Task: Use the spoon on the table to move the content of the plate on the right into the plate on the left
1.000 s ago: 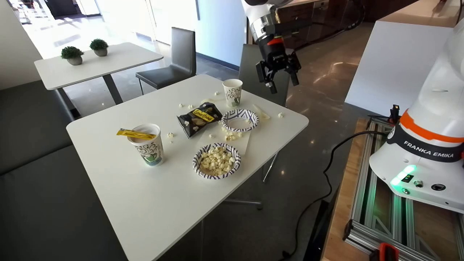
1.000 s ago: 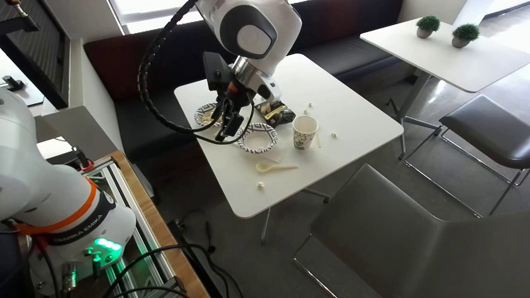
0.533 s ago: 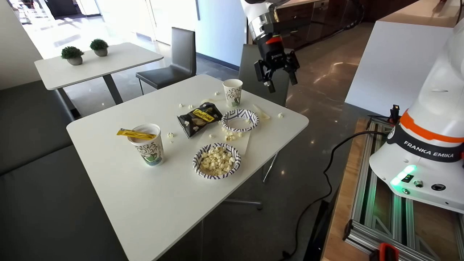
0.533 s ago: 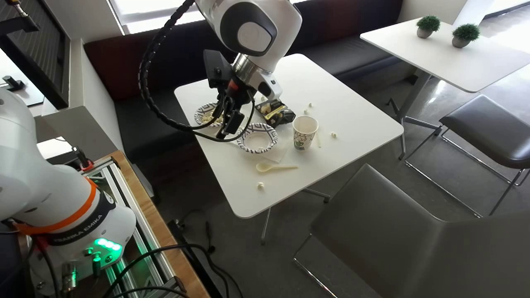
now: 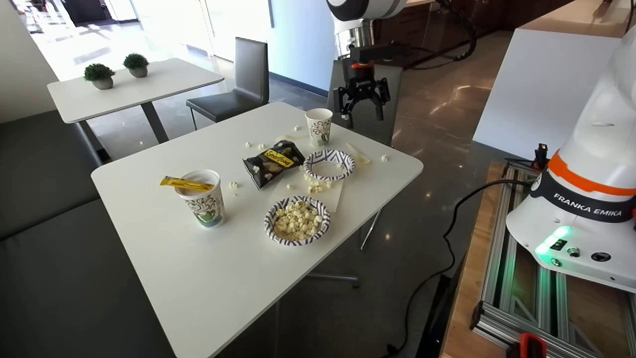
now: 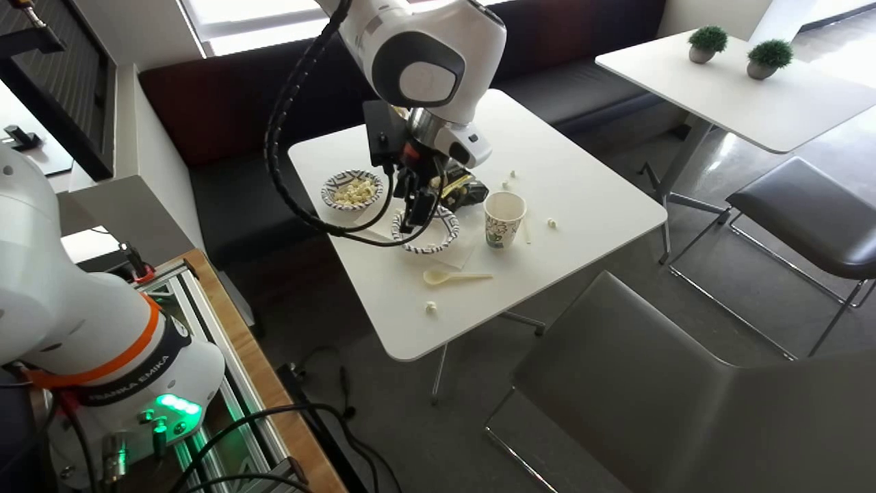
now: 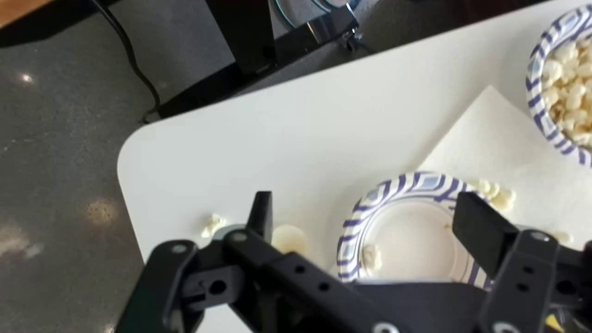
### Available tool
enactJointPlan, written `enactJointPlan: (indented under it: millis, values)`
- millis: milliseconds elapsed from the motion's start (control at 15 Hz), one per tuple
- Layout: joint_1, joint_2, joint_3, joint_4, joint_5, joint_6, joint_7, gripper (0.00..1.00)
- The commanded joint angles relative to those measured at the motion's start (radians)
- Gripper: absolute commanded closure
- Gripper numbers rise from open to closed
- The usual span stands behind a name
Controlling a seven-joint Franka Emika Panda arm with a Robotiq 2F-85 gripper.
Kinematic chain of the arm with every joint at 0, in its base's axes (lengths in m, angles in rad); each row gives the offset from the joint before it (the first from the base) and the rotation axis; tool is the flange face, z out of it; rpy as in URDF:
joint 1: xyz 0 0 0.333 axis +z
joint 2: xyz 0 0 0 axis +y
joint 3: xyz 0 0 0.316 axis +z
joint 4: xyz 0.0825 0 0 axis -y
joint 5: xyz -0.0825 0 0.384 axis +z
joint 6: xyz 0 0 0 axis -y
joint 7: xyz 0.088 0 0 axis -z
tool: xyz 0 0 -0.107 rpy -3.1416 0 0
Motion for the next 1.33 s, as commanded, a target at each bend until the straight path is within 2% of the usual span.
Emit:
enactJointPlan:
  millis: [0, 200, 467, 867, 1267]
  values:
    - [-0.023, 0.057, -0.031, 0.022, 0.033, 0.139, -0.019, 0.0]
    - [-0.046, 0.083, -0.065, 0.024, 0.011, 0.224, -0.007, 0.0]
    - [-0.08, 0.122, -0.089, -0.004, 0.056, 0.293, -0.021, 0.0]
    - [-0.08, 0.223, -0.077, -0.019, 0.093, 0.355, -0.002, 0.0]
    - [-0.076, 0.308, -0.04, 0.013, 0.12, 0.408, -0.02, 0.0]
